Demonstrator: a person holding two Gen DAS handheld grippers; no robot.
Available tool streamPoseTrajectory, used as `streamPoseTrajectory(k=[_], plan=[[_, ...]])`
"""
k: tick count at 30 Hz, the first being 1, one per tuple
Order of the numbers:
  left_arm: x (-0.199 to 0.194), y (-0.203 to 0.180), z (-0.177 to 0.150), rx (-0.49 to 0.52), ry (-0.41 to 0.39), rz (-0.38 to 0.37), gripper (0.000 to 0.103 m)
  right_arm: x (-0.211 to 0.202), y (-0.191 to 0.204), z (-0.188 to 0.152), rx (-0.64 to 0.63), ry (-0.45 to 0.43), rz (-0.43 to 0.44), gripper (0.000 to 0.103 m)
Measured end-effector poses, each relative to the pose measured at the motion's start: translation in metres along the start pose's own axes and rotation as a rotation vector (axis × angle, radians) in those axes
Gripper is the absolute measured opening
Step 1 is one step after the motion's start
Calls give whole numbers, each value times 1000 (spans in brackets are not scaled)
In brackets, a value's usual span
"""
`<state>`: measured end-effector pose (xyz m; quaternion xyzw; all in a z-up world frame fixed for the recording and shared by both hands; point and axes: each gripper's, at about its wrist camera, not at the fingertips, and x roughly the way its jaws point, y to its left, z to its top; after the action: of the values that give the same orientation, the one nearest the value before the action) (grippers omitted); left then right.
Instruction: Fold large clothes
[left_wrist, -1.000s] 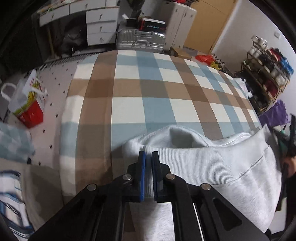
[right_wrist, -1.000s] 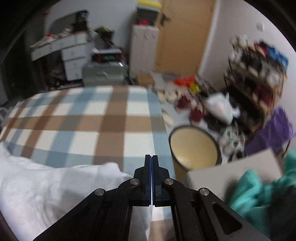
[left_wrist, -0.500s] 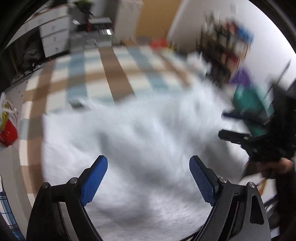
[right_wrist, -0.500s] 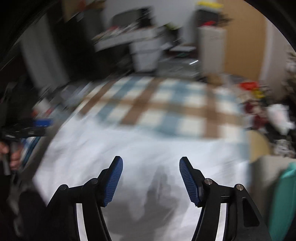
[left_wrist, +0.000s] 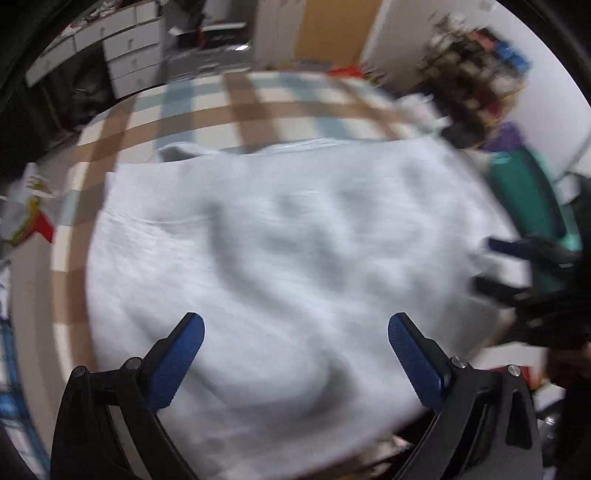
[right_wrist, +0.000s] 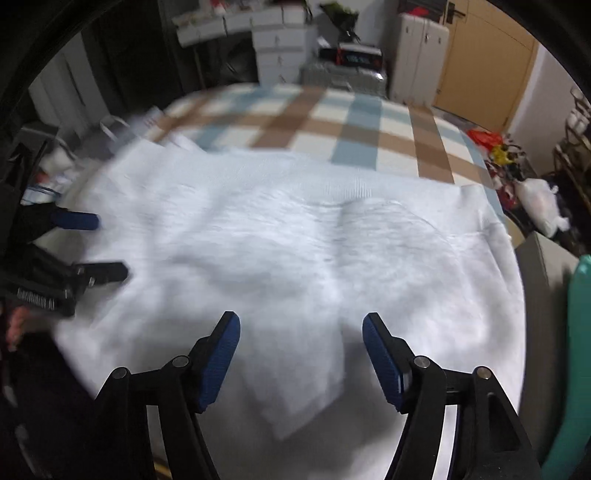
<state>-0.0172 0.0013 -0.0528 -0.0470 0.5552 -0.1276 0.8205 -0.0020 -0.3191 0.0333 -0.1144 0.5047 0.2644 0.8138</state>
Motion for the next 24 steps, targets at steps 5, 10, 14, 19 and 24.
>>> streamPoseTrajectory(k=[5, 10, 14, 19, 24], plan=[[61, -6, -28, 54, 148, 78, 99, 27, 19, -34, -54, 107, -75, 70], [66, -4, -25, 26, 98, 98, 102, 53, 14, -42, -17, 116, -95, 75], [41, 4, -24, 5, 72, 147, 102, 17, 6, -37, 0, 81, -120, 74], [61, 40, -33, -47, 96, 122, 102, 10, -47, -53, 97, 106, -211, 76], [49, 35, -19, -60, 97, 138, 101, 41, -74, -74, 126, 181, -166, 82]])
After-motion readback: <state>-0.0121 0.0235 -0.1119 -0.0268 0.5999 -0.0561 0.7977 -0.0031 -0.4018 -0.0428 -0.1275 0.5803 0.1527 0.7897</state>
